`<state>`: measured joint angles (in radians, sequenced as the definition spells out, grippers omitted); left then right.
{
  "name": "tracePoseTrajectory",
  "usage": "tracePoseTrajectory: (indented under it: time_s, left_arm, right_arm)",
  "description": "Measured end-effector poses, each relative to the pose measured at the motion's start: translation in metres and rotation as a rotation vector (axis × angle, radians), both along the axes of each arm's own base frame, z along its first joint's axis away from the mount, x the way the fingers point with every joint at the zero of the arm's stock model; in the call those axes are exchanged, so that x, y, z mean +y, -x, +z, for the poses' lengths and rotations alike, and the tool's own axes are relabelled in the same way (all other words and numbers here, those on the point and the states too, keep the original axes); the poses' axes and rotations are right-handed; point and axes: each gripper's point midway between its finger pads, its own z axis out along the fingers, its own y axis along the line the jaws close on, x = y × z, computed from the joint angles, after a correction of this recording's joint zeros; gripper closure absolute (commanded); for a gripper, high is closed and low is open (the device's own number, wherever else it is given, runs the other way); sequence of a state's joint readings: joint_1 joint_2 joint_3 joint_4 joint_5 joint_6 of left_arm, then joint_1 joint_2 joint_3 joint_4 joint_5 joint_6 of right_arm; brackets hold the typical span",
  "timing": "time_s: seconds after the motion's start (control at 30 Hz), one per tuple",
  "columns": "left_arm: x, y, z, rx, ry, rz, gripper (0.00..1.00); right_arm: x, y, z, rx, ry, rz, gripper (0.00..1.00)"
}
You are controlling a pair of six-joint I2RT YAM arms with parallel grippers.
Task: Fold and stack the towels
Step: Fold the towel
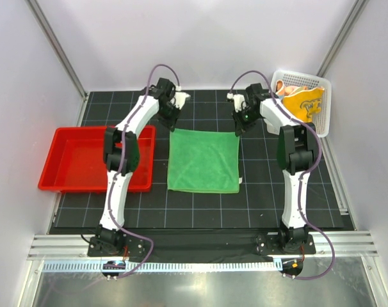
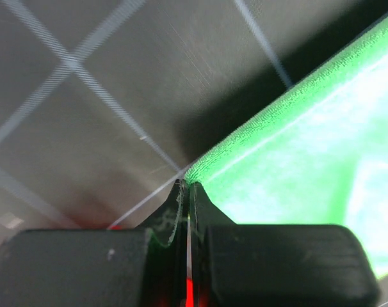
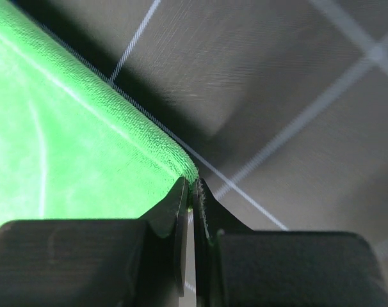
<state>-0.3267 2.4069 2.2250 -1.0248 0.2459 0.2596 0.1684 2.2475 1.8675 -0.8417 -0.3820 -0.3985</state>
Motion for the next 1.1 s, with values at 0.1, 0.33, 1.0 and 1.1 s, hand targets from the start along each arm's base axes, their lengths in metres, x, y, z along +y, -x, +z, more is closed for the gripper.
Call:
tracePoseTrajectory:
  time_s: [0.1, 0.33, 1.0, 1.1]
  left_arm:
    - [0.000, -0.009, 0.042, -0.110, 0.026, 0.032, 1.00]
    - [0.004, -0.014, 0.158, -0.376, 0.108, 0.092, 1.00]
    - [-0.014, 0.154, 0.263, -0.484, 0.313, 0.033, 1.00]
    - [-0.017, 0.193, 0.269, -0.472, 0.369, 0.029, 1.00]
  right_arm:
    - [-0.005, -0.011, 0.032, -0.095, 0.016, -0.043, 0.99]
    - [-0.011, -0.027, 0.150, -0.393, -0.014, -0.132, 0.99]
    - [-0.023, 0.154, 0.302, -0.727, -0.130, -0.180, 0.99]
    - [-0.026, 0.193, 0.315, -0.774, -0.186, -0.196, 0.99]
